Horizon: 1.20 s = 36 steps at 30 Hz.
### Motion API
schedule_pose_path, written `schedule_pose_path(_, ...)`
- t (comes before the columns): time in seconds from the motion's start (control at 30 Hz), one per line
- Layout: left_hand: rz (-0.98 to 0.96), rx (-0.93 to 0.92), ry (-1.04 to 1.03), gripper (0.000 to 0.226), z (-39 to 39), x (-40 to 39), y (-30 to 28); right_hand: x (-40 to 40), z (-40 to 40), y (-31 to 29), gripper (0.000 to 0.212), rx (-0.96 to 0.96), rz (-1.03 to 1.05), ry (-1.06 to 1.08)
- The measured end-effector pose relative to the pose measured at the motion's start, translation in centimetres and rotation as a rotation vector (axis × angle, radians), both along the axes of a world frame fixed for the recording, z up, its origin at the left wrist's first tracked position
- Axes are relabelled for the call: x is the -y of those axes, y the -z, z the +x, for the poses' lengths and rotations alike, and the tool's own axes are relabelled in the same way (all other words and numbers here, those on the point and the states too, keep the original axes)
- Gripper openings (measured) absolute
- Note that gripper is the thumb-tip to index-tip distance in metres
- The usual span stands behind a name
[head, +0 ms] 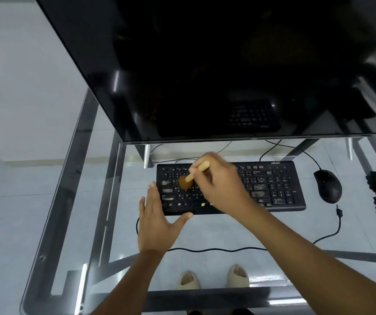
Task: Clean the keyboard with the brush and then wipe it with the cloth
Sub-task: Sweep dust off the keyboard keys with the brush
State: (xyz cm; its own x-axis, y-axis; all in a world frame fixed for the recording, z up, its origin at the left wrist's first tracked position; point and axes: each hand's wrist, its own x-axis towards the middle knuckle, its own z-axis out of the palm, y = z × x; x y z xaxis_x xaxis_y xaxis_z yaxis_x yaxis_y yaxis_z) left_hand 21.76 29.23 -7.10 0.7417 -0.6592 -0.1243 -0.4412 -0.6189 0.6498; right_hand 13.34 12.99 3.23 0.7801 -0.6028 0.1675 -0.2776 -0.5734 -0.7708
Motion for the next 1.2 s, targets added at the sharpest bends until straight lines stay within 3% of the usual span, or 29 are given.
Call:
schedule_pose_path(0.1,0.012,0.003,0.014,0.118,-0.1,-0.1,-0.1,-1.8,0.1,0.7,0.012,-0.188,0.061,-0.189)
schedule_pose_path(0.27,0.026,-0.037,0.0,0.117,0.0,0.1,-0.3,2.0,0.2,1.1,0.01,-0.019,0.0,0.238)
schedule_pose_path(0.33,0.02,-0.034,0.001,0.114,0.2,0.0,-0.3,1.8,1.0,0.7,0.01,-0.079,0.185,0.148)
schedule_pose_path(0.4,0.034,-0.04,-0.003,0.112,0.1,0.0,-0.2,1.7,1.7,0.9,0.011,-0.223,0.149,0.032)
schedule_pose_path(0.5,0.033,-0.029,0.001,0.111,0.0,0.2,-0.2,3.0,2.8,0.8,0.009,-0.085,-0.032,0.162)
schedule_pose_path(0.57,0.038,-0.013,0.009,0.112,0.2,0.2,0.0,2.8,3.7,0.2,0.005,-0.023,0.004,0.155)
schedule_pose_path(0.67,0.072,-0.021,0.001,0.113,0.2,0.0,0.2,1.6,4.9,0.8,0.006,-0.139,-0.026,-0.01)
schedule_pose_path(0.73,0.062,-0.022,0.006,0.113,0.0,0.2,0.1,1.4,5.2,1.2,0.007,-0.1,-0.093,0.033)
schedule_pose_path(0.83,0.046,-0.001,0.017,0.112,0.1,0.3,0.0,1.3,5.5,1.0,0.007,0.013,-0.02,0.104)
schedule_pose_path(0.93,0.065,-0.01,0.01,0.112,0.3,0.1,0.2,0.8,5.3,1.6,0.007,-0.083,0.005,-0.024)
schedule_pose_path(1.07,0.046,-0.011,0.011,0.112,0.1,0.2,0.0,1.4,4.3,2.0,0.007,0.041,-0.042,0.139)
schedule_pose_path(1.2,0.052,-0.025,0.0,0.113,0.2,0.1,0.0,1.6,2.6,2.2,0.006,-0.02,0.045,0.108)
